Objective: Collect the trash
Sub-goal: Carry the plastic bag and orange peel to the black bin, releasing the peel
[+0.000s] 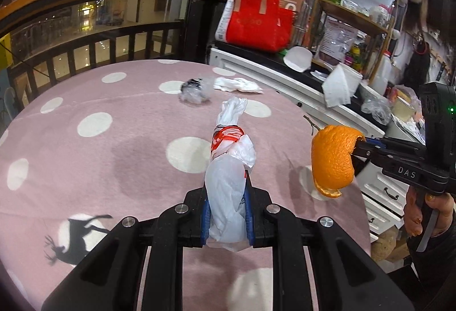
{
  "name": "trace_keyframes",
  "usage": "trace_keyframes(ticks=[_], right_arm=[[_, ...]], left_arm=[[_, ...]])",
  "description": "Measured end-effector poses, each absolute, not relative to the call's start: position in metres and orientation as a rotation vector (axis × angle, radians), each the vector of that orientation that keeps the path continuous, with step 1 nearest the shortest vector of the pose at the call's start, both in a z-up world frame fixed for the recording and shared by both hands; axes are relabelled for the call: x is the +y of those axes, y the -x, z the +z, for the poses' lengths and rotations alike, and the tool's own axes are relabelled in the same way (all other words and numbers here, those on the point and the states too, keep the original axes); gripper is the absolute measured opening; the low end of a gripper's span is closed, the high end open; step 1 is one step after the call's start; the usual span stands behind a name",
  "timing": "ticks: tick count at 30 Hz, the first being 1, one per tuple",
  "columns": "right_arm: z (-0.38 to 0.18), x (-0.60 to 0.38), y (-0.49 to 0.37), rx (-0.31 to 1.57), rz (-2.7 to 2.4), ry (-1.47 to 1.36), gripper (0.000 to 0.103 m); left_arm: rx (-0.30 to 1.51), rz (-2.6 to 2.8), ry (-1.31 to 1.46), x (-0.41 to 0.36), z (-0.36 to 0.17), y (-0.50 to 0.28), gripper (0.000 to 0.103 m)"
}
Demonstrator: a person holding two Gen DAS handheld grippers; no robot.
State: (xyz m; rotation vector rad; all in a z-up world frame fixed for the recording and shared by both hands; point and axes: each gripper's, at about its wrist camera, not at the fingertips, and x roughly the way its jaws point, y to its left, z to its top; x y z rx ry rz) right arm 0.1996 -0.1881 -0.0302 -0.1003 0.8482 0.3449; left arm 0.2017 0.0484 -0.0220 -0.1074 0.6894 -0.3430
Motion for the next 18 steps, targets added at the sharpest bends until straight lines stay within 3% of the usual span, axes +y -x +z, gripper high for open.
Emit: trace_keyframes(ticks=[18], right_arm=[[-0.020,-0.308,-0.134,0.828,0.118,0.002,0.017]], left_arm=[[0.656,-0.522,0.056,-0.046,-0.014,-0.163,0.018]])
